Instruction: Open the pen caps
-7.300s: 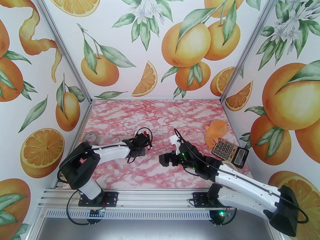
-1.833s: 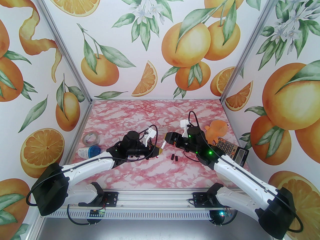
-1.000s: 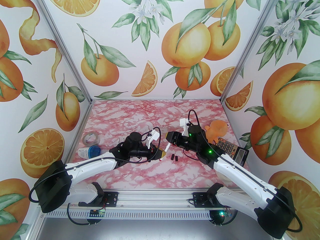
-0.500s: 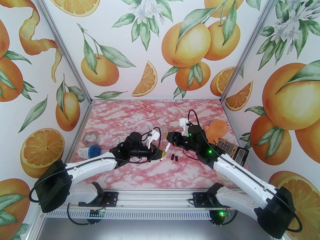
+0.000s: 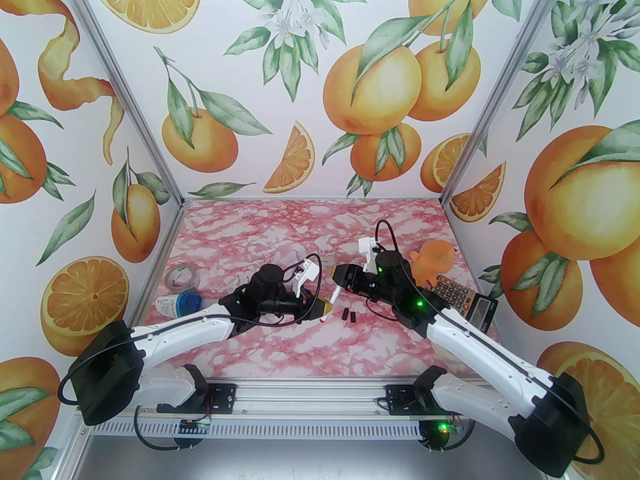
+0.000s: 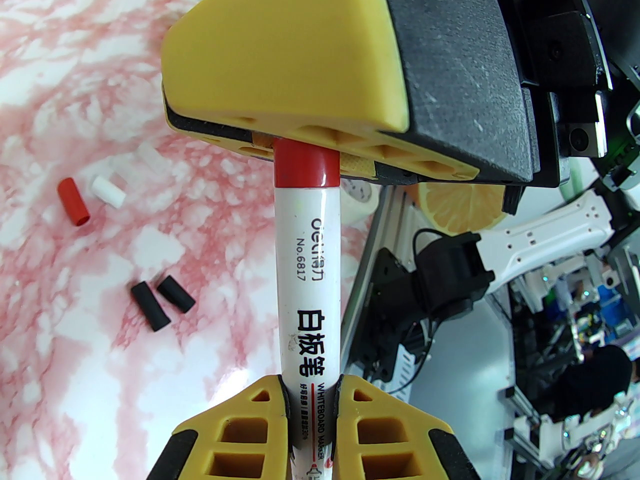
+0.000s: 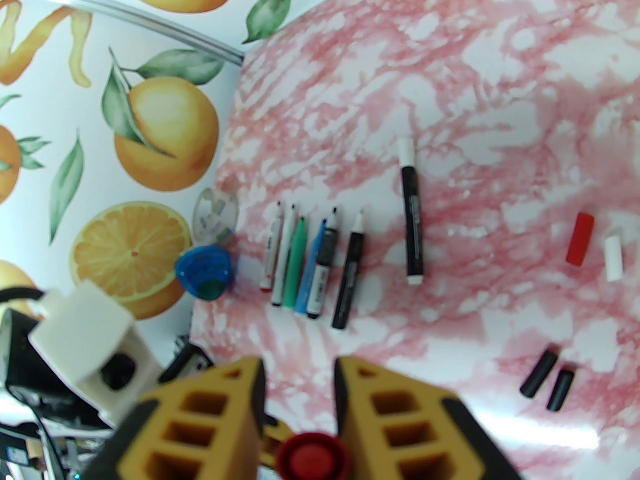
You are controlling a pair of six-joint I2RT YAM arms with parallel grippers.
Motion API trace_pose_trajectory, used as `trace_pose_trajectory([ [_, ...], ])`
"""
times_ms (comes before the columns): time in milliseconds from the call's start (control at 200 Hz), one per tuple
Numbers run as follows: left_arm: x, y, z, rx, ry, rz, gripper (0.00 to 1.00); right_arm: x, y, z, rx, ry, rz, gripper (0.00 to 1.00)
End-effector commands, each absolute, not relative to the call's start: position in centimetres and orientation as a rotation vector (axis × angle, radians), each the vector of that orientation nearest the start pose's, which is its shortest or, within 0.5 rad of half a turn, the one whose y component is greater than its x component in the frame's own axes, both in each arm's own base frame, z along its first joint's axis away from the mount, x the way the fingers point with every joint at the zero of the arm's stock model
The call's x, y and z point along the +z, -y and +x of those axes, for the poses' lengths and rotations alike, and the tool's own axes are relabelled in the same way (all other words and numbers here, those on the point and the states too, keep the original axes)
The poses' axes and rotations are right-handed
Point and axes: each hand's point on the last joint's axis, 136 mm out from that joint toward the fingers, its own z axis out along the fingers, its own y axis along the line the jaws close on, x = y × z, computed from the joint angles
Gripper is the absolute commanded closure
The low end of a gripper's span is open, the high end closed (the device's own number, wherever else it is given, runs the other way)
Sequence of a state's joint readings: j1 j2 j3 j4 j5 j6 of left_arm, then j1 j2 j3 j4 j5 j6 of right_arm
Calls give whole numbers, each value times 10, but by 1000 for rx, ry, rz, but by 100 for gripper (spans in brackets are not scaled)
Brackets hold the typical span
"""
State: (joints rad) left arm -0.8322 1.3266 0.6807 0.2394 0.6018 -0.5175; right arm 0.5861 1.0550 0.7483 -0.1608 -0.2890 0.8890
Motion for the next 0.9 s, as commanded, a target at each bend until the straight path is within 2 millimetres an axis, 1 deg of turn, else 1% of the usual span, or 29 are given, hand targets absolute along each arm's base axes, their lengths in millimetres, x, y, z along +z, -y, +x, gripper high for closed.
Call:
trace_pose_trajectory([
  [0, 207, 356, 189, -1436, -1989, 799, 90, 209, -237, 267, 1159, -2267, 122, 73],
  [140, 208, 356, 189, -1436, -1986, 798, 90, 208, -237, 267, 1158, -2273, 122, 74],
  [220, 209, 356, 189, -1437, -1985, 798, 90, 207, -237, 267, 1156, -2275, 121, 77],
  [325, 208, 356, 189, -1439, -1986, 802, 90, 206, -237, 267, 1153, -2276, 123, 79],
  [500, 206, 357, 189, -1435, -1996, 804, 90, 211, -236, 268, 1148, -2264, 121, 84],
  [555, 205, 357, 190, -1428, -1997, 797, 87, 212, -236, 268, 1152, -2262, 121, 85],
  [706, 208, 360, 193, -1433, -1987, 782, 74, 219, -236, 267, 1171, -2241, 131, 87],
  [791, 208, 364, 193, -1439, -1988, 791, 71, 223, -236, 267, 1184, -2230, 131, 87],
  [896, 209, 370, 193, -1455, -1983, 800, 69, 226, -237, 266, 1197, -2226, 130, 87],
])
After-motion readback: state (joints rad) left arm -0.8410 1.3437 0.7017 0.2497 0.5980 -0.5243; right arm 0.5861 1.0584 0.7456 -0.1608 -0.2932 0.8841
